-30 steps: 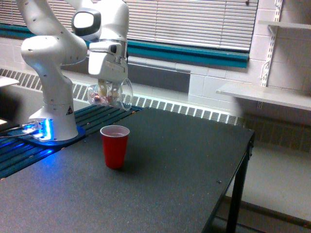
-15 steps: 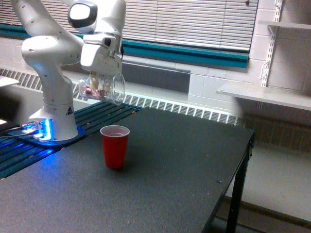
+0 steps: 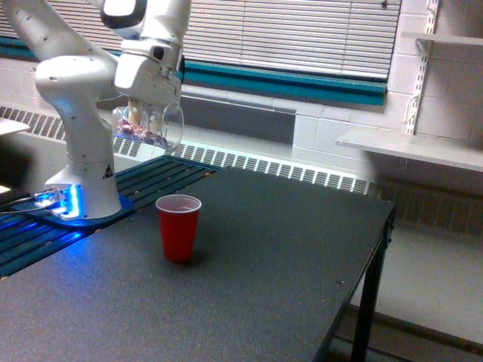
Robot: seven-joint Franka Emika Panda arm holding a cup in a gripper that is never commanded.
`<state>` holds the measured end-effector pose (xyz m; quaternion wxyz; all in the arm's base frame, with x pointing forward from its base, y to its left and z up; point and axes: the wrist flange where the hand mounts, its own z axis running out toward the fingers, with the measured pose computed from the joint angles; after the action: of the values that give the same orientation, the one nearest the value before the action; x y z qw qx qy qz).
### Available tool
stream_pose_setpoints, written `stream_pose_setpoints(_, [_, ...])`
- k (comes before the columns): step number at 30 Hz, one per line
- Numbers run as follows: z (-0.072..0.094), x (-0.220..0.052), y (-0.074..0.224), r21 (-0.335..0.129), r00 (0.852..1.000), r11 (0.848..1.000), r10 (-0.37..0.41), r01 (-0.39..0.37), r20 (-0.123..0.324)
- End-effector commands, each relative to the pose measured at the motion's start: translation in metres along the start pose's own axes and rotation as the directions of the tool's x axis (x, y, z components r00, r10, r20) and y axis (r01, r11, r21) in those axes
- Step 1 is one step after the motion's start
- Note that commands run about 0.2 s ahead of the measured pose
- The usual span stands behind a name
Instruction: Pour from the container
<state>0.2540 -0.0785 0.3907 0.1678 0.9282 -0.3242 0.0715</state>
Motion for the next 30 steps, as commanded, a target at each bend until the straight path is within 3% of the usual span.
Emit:
stream_pose_setpoints(1, [0.005, -0.019, -0.003, -0.032, 0.999, 0.999, -0.013, 0.014, 0.034])
stream_pose_setpoints(15, [0.004, -0.037, -0.004, -0.089, 0.995, 0.994, -0.053, 0.060, 0.080])
stream_pose_setpoints(30, [0.015, -0.044, -0.015, -0.126, 0.992, 0.988, -0.071, 0.084, 0.100])
